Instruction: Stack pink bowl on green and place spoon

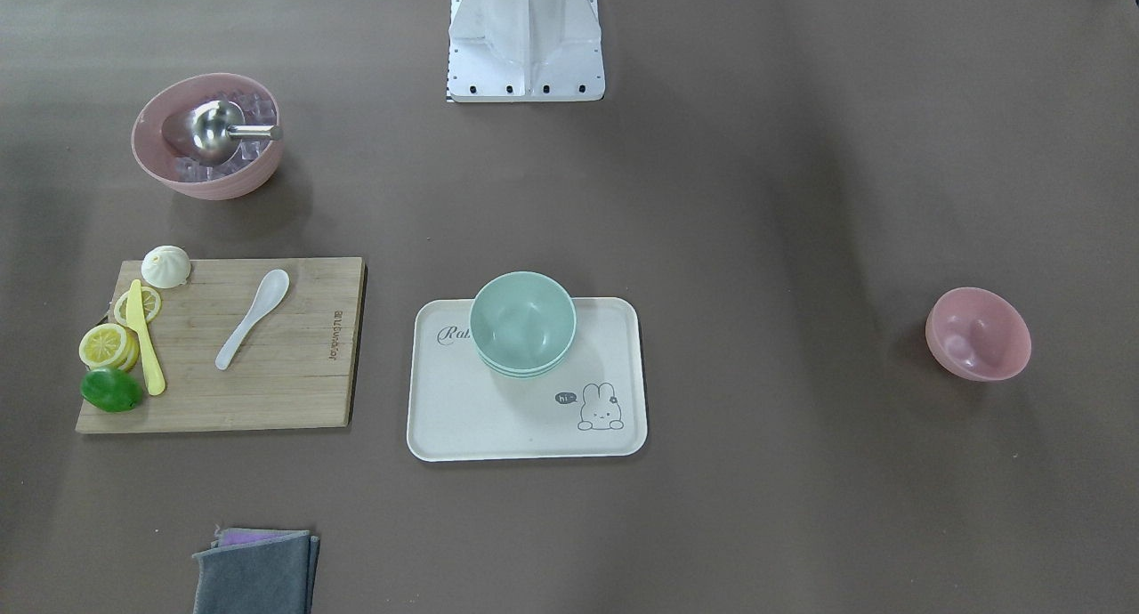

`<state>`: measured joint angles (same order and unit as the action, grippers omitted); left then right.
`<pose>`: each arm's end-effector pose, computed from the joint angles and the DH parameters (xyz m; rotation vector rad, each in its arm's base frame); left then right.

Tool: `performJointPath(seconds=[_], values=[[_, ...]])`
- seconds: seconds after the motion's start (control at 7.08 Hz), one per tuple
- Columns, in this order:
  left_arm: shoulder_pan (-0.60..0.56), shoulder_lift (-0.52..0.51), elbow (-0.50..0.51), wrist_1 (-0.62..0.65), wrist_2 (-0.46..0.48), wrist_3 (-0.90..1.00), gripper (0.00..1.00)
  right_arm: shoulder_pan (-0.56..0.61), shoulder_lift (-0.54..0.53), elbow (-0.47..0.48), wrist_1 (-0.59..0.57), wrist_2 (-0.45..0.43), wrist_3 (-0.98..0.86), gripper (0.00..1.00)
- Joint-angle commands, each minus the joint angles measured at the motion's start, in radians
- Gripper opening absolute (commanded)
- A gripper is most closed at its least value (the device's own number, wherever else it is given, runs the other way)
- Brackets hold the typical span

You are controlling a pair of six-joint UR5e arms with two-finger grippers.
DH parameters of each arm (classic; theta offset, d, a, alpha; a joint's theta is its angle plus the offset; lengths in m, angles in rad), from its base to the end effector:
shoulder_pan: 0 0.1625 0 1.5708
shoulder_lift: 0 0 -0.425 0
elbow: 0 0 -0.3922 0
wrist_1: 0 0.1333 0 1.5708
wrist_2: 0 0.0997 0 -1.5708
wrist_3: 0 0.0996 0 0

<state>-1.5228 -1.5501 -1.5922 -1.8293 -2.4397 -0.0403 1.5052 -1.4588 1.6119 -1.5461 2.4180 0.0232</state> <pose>-0.0334 -0.4984 0.6237 0.2043 0.8738 0.1198 0.0228 -0.5476 0.5723 0.1294 -0.8518 -0.1151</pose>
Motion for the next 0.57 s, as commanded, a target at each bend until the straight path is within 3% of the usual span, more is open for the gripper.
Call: performJointPath(seconds=[0.0, 0.42], values=[[0.053, -0.004, -0.005, -0.034, 0.001, -0.020, 0.98, 0.000, 0.000, 0.000, 0.001, 0.004, 0.000, 1.00], [0.076, -0.008, -0.022, -0.067, -0.004, -0.013, 0.97, -0.013, -0.002, -0.004, 0.009, 0.012, 0.006, 1.00]])
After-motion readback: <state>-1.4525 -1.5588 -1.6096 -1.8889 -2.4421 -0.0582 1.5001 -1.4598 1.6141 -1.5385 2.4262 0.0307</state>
